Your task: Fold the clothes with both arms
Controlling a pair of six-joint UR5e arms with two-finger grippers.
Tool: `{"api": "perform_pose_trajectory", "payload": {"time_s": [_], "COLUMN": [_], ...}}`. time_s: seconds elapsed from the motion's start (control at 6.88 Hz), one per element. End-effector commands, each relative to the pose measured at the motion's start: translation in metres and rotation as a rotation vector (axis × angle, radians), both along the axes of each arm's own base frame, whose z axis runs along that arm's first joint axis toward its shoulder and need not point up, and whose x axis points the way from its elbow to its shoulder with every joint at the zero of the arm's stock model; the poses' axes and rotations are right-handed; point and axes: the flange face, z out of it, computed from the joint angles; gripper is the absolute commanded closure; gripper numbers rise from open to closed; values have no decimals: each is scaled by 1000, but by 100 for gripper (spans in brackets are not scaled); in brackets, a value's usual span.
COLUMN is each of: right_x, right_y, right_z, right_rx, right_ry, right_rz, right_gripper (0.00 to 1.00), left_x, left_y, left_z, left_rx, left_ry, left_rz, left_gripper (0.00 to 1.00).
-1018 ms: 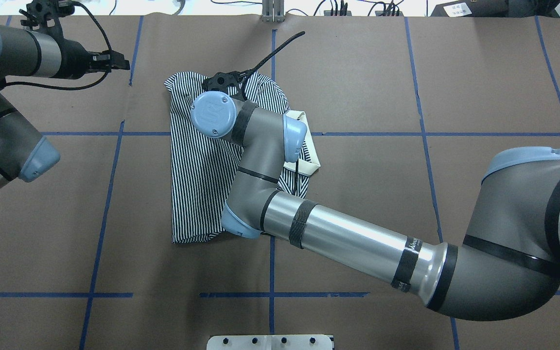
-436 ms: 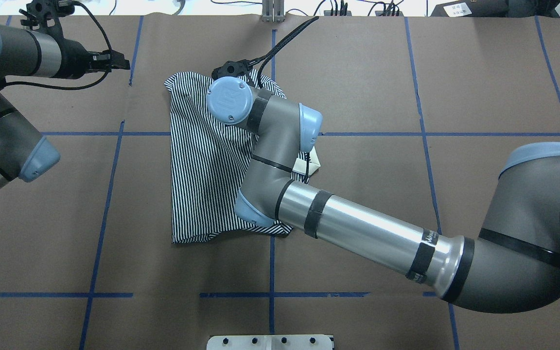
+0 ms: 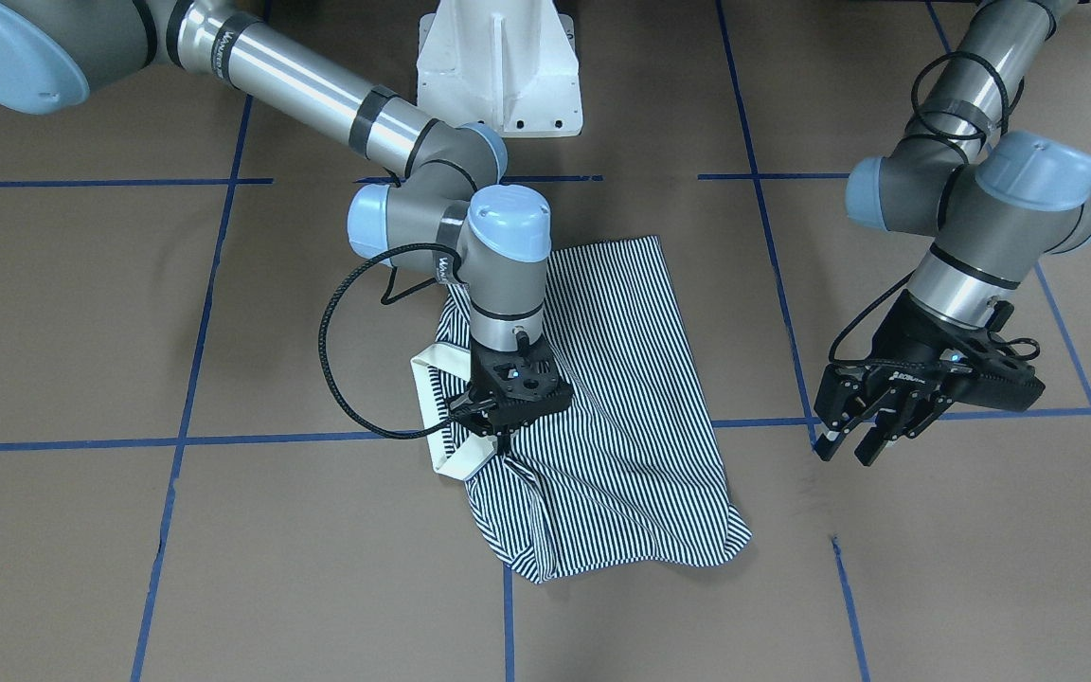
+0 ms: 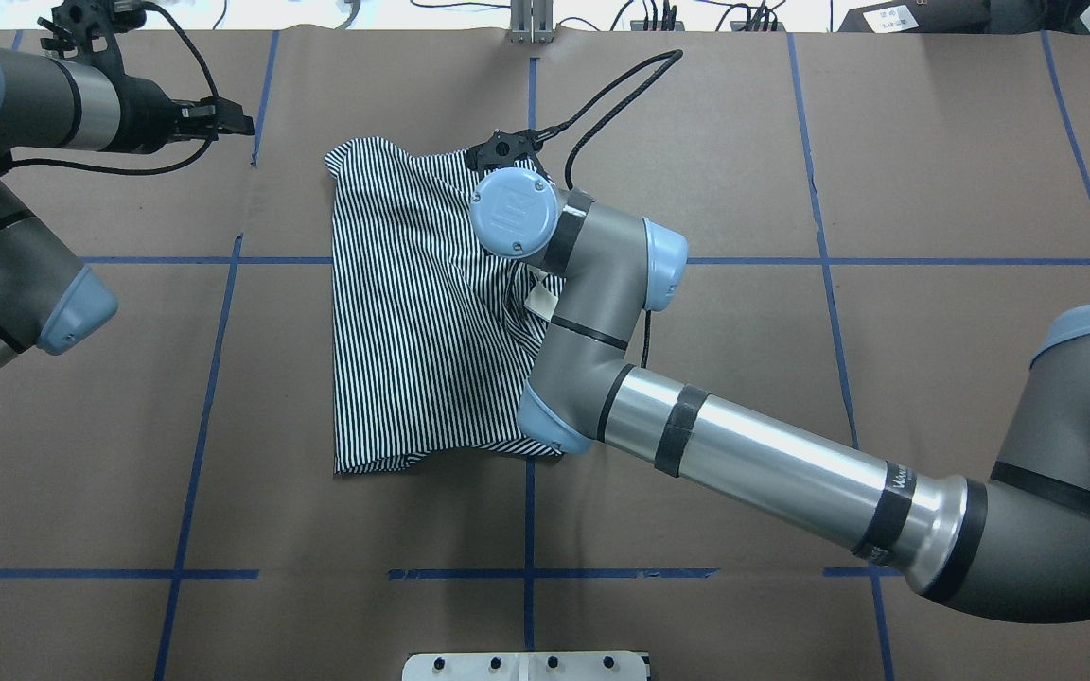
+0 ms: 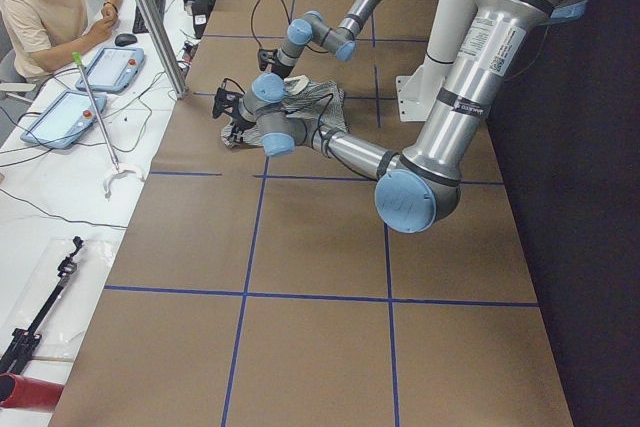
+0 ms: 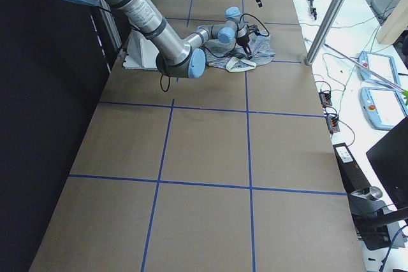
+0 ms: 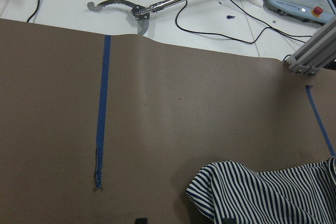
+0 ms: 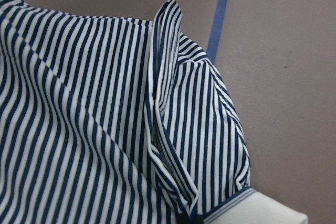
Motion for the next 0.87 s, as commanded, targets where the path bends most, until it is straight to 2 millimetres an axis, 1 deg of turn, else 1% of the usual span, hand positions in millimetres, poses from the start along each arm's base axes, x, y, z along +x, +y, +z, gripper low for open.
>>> {"api": "perform_pose_trajectory", "payload": {"time_s": [0.0,0.15,0.29,0.44,0.58,0.73], "right_x": [15,19,21,20,21,32], "right_y": [-14,-18,-20,-18,-19,-26], "right_z": [7,6,9,17,17,11], "right_rx": [0,1,-2,-5,-4,-2], "right_ry": [1,0,3,10,10,-6], "right_rz": [19,25,30,32,30,36], "right_gripper": [100,100,100,28,0,0], "left_x": [0,2,2,3,2,3], "left_y": [0,0,0,0,0,0], "left_z": [1,1,2,2,2,3], "left_rx": [-2,-2,-3,-3,-3,-6], "left_ry": [-1,0,-1,-1,-1,-2], "left_rz": [0,1,1,3,1,3], "left_gripper": [43,43,42,42,42,42]}}
